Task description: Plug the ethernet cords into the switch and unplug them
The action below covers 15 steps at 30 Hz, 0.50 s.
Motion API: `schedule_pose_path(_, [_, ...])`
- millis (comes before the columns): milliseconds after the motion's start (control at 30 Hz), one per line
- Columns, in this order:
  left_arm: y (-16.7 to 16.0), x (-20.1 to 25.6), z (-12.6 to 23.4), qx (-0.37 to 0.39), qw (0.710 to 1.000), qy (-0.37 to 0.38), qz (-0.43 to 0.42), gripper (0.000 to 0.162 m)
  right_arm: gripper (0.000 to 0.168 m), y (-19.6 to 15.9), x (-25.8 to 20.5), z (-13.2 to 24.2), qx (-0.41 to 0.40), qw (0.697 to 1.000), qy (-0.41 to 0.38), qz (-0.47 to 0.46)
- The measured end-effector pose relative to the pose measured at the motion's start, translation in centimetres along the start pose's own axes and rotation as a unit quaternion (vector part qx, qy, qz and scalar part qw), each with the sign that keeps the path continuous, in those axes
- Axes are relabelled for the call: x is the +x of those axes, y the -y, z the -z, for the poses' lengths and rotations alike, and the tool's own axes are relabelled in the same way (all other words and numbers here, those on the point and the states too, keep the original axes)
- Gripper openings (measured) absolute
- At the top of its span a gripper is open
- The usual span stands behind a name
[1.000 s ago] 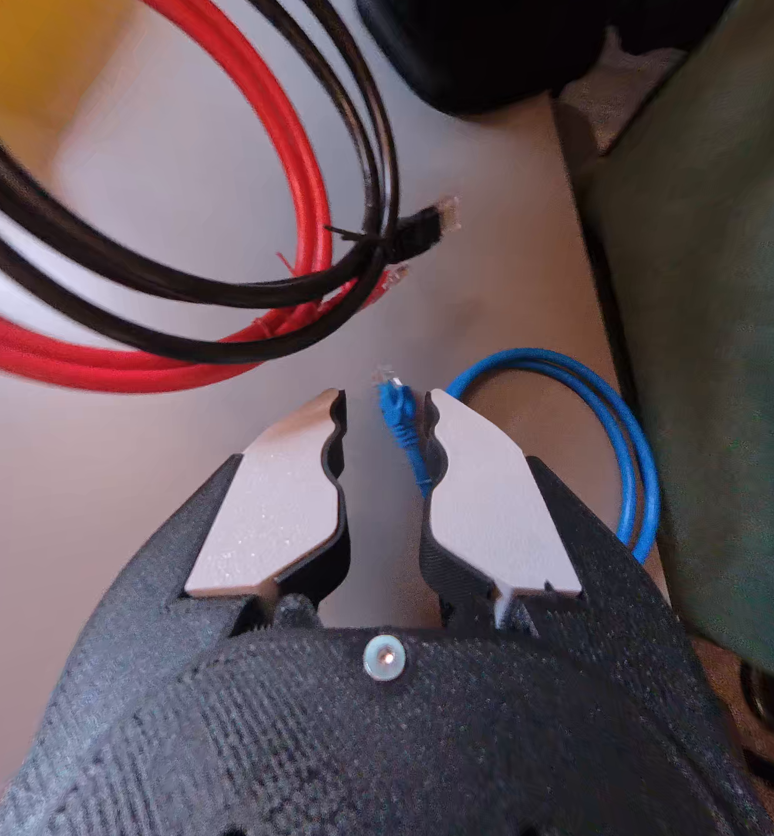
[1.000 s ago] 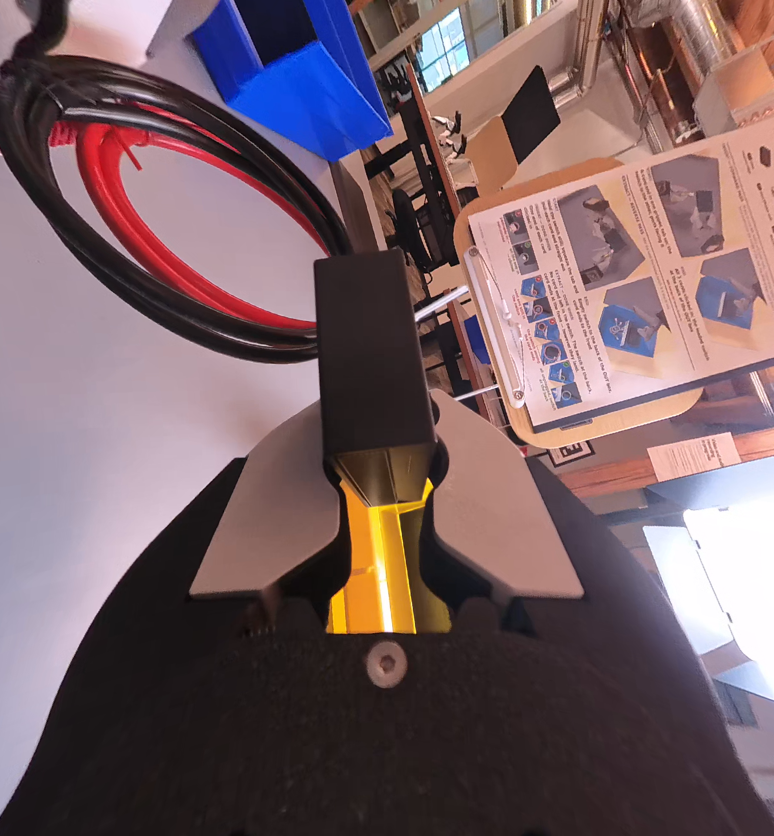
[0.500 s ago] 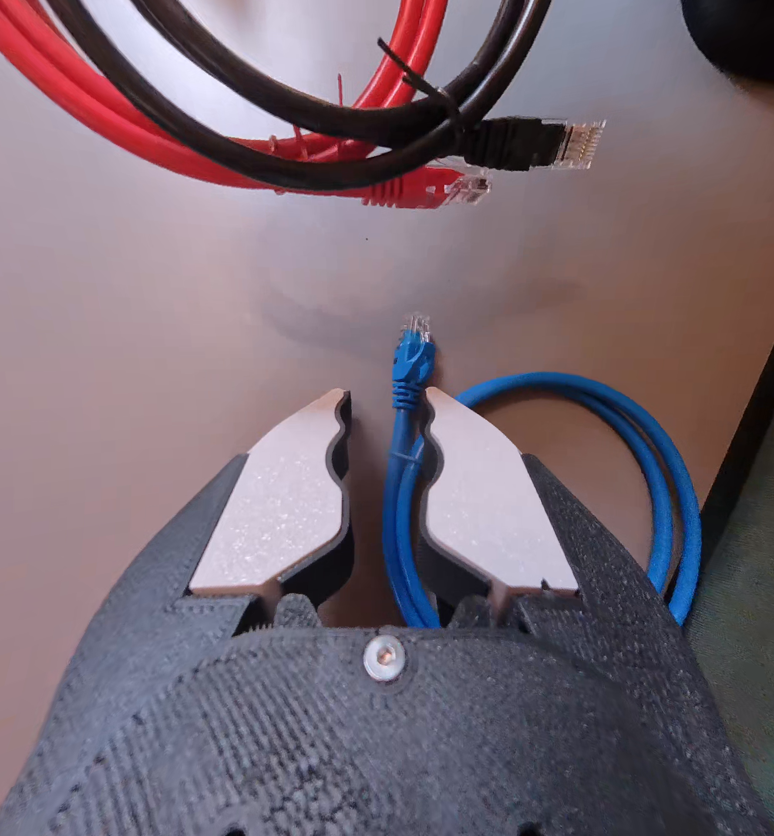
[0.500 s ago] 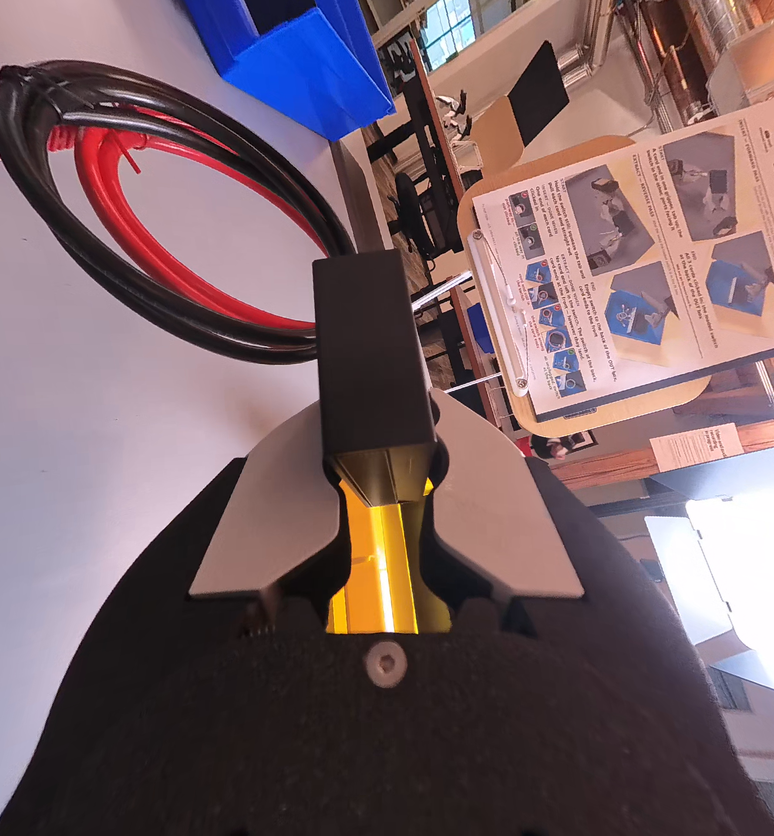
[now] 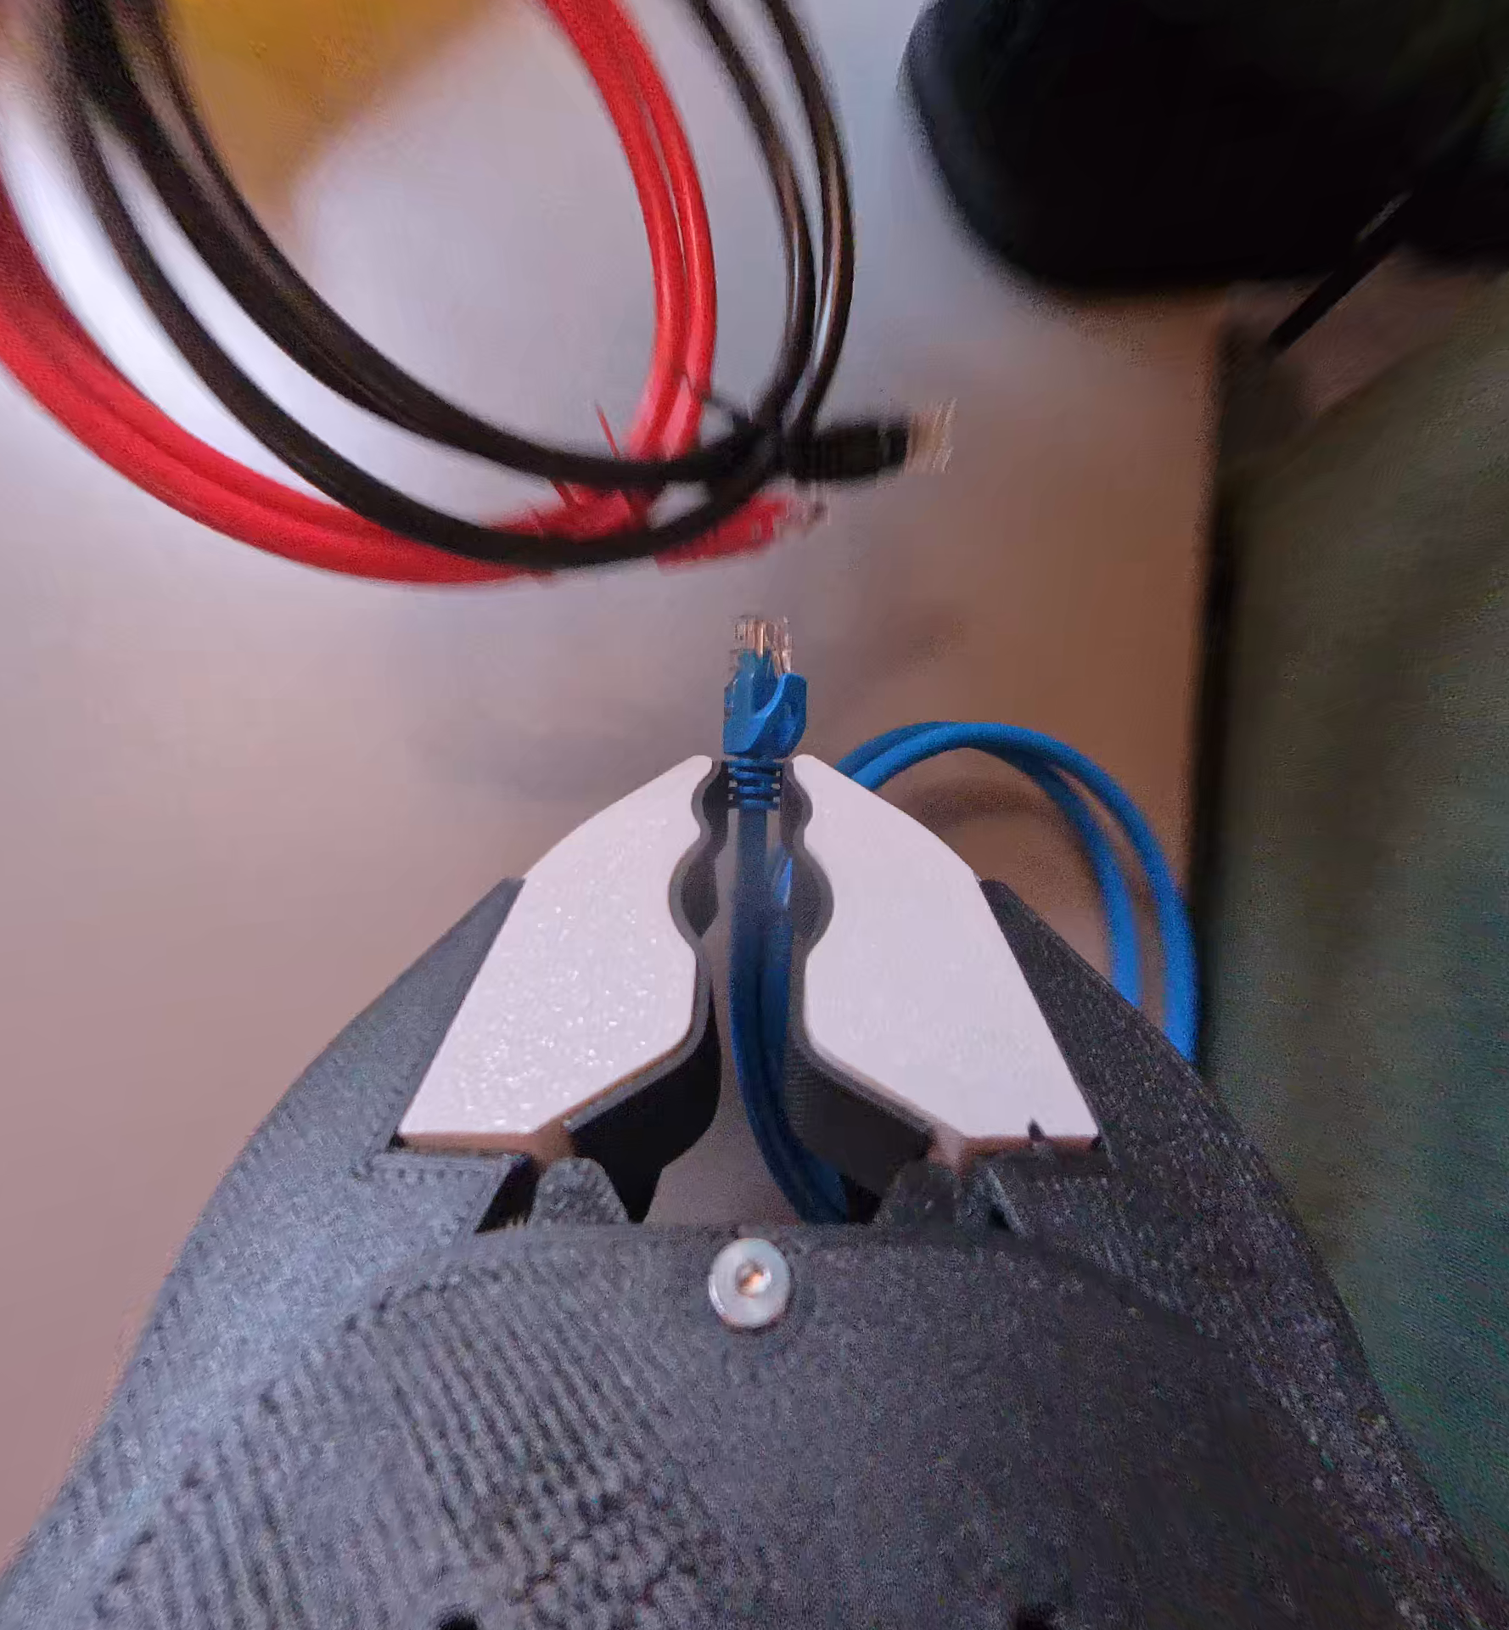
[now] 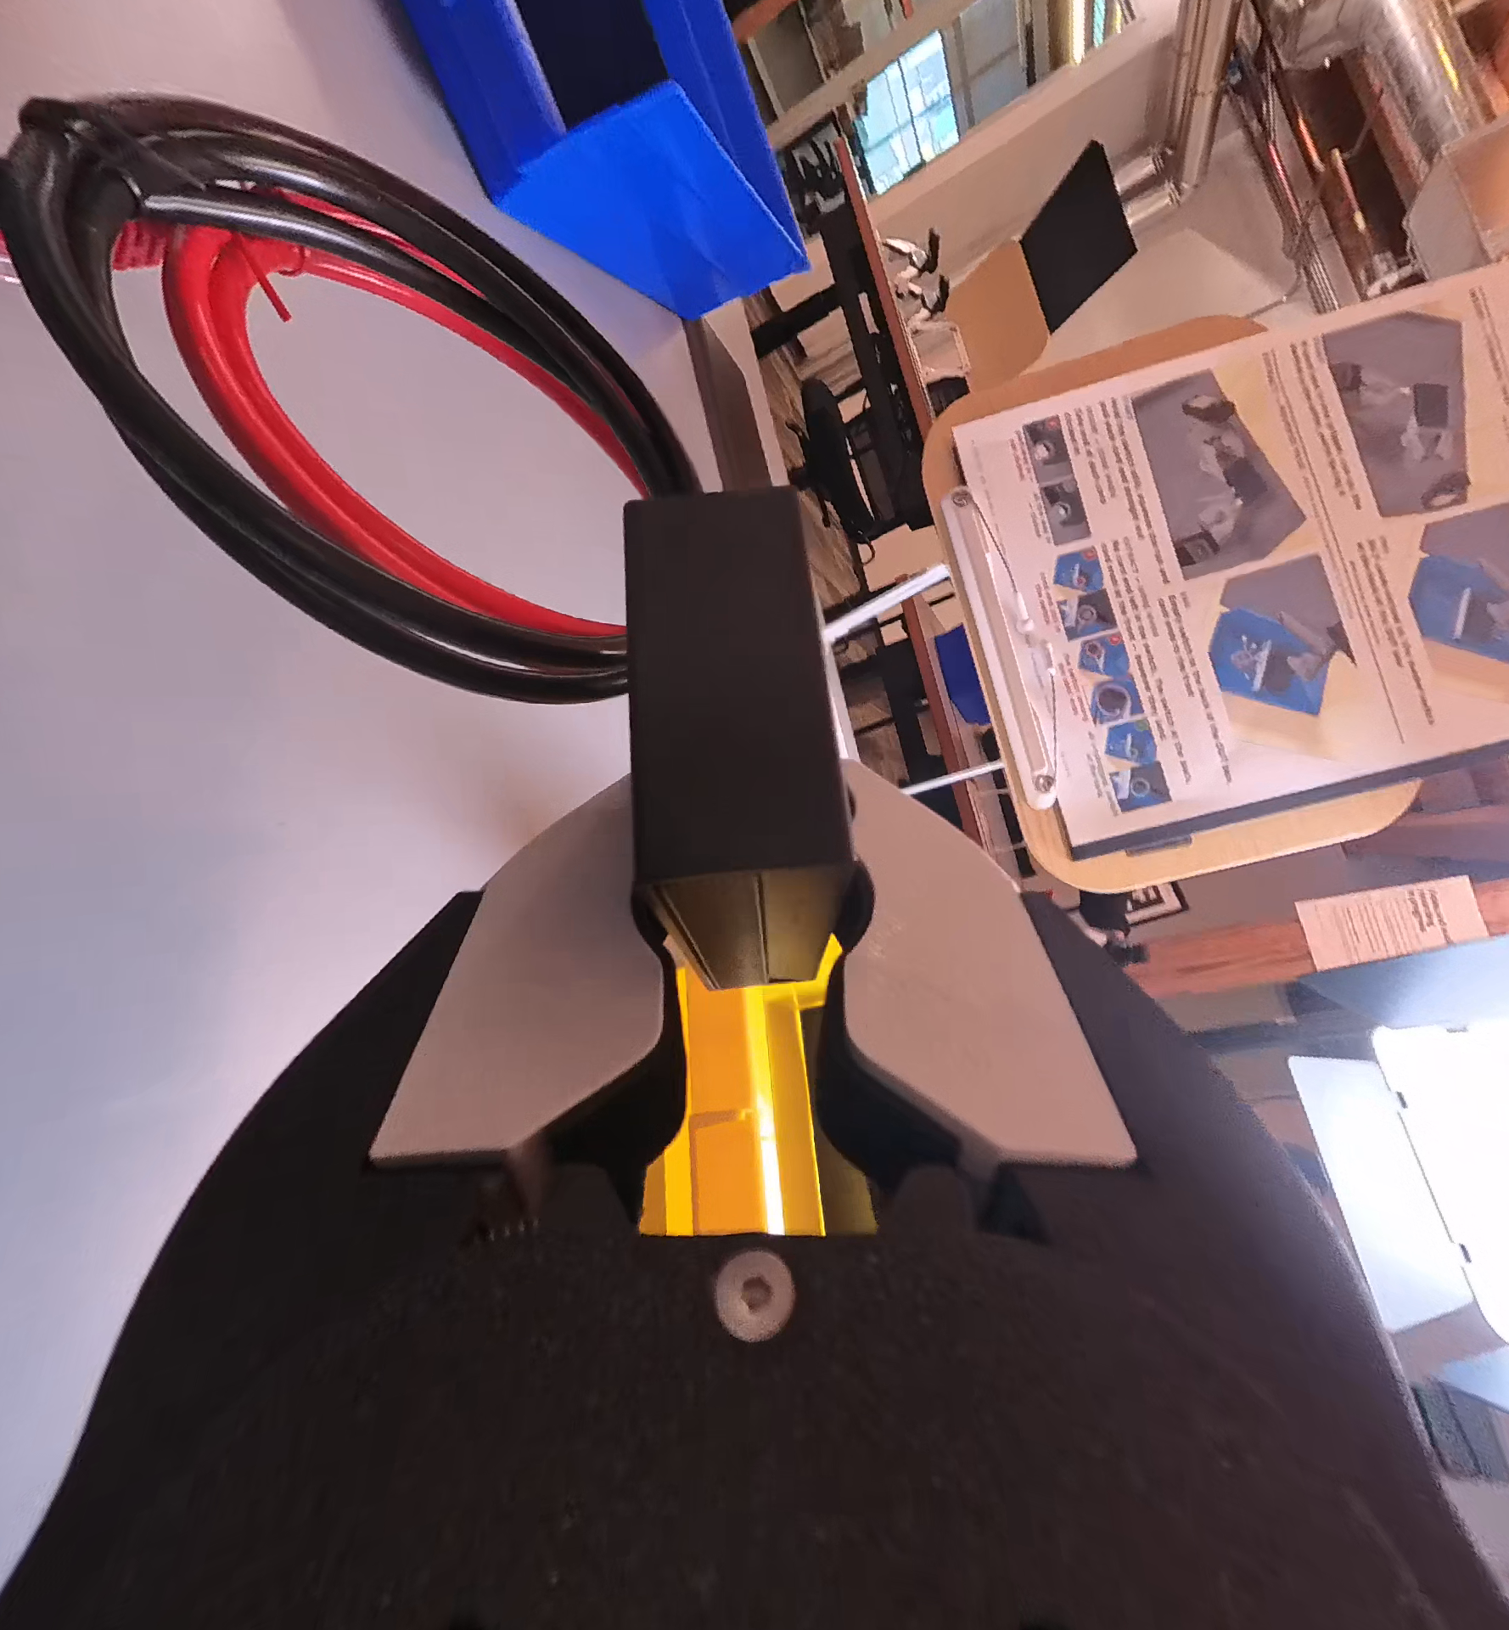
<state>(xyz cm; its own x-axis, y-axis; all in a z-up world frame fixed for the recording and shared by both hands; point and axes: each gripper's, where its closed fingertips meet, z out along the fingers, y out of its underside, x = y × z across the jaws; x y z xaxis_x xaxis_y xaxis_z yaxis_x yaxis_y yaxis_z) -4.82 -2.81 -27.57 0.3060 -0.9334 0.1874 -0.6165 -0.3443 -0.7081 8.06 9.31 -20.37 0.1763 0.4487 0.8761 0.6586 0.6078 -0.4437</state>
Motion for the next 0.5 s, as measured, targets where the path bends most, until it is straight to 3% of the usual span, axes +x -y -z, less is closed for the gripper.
schedule_pose_path(33, [1.4, 0.1, 1.6, 0.038, 0.999, -0.026, 0.009, 0.012, 0.031, 0.2, -0.3, 0.0, 0.010, 1.000, 0.006, 0.005])
schedule_pose_path(133, [5.2, 0.3, 6.3, 0.120, 0.990, -0.076, 0.013, 0.011, 0.031, 1.3, -1.1, 0.2, 0.046, 0.999, 0.024, 0.013])
schedule_pose_path(200, [6.8, 0.6, 6.8, 0.123, 0.988, -0.091, 0.004, 0.011, 0.031, 2.2, -1.6, 0.2, 0.070, 0.997, 0.033, 0.017])
schedule_pose_path(400, [8.0, 1.8, 1.5, 0.028, 0.987, -0.161, 0.005, 0.011, 0.031, 5.5, -3.7, 0.3, 0.120, 0.989, 0.047, 0.067])
schedule_pose_path(500, [8.0, 1.6, 0.2, -0.004, 0.987, -0.159, 0.013, 0.011, 0.031, 6.5, -4.5, 0.5, 0.128, 0.986, 0.047, 0.094])
